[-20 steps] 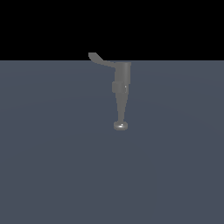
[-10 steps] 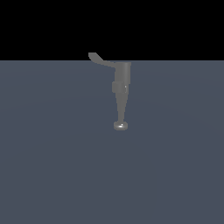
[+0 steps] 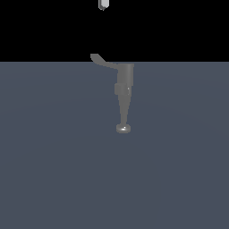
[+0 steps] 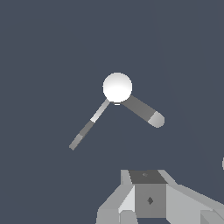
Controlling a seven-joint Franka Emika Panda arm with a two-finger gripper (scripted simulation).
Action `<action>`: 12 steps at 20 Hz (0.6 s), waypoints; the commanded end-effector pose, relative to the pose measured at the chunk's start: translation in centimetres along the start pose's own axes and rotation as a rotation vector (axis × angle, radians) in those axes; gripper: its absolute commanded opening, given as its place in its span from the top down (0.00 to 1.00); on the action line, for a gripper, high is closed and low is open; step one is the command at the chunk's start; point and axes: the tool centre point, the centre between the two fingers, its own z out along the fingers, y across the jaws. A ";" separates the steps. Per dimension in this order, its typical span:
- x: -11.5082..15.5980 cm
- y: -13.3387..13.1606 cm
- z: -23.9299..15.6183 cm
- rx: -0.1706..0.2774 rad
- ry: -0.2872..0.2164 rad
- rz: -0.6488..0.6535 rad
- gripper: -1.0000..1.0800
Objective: Turn on the faucet by rotating a designated handle.
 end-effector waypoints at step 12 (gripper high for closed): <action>1.8 -5.9 6.0 -0.018 0.031 0.343 1.00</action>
